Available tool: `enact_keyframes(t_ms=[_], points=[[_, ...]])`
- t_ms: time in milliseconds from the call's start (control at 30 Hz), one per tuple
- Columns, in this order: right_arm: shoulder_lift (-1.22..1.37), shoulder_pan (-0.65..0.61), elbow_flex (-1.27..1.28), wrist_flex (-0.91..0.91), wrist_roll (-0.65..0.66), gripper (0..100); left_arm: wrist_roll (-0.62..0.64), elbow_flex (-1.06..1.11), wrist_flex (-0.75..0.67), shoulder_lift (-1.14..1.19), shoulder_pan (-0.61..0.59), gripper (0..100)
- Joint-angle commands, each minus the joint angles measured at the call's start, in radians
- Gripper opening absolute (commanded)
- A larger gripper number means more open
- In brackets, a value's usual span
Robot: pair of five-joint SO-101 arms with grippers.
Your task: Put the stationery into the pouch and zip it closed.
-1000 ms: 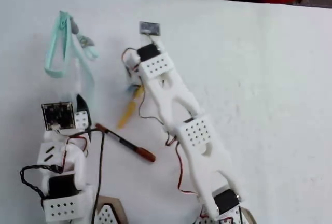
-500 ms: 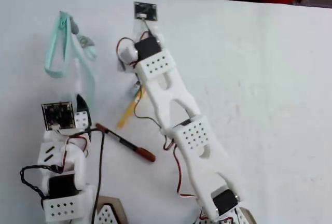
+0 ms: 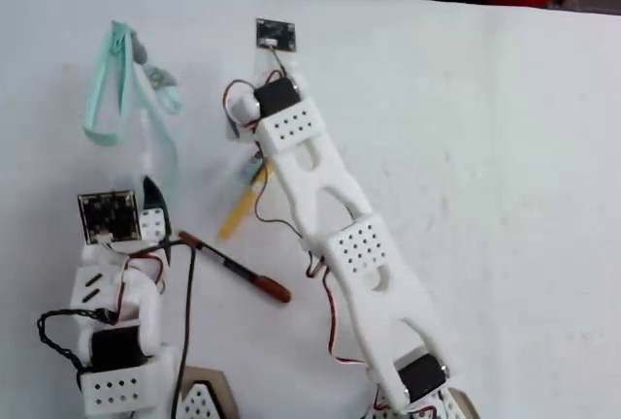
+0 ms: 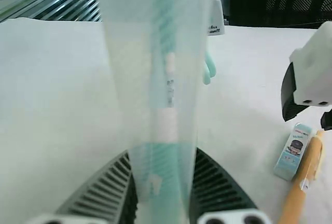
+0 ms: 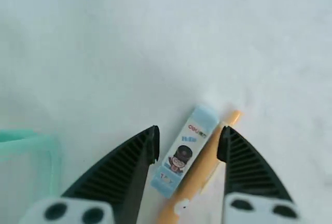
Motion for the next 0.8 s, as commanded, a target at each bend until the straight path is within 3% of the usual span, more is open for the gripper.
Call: enact_keyframes(t_ms=[0,433,767], points=[[0.008,-0.001,-0.034,-0.050,0.003,18.3,-0.009,-0.003,-0.031,-0.012,-0.008,5],[0.102,-0.019,-0.034,-0.061,0.003,18.0,-0.009,-0.003,-0.031,-0.012,-0.008,5],[0.120,-0.013,-0.032,0.054,0.005,18.0,-0.009,-0.003,-0.031,-0.012,-0.008,5]])
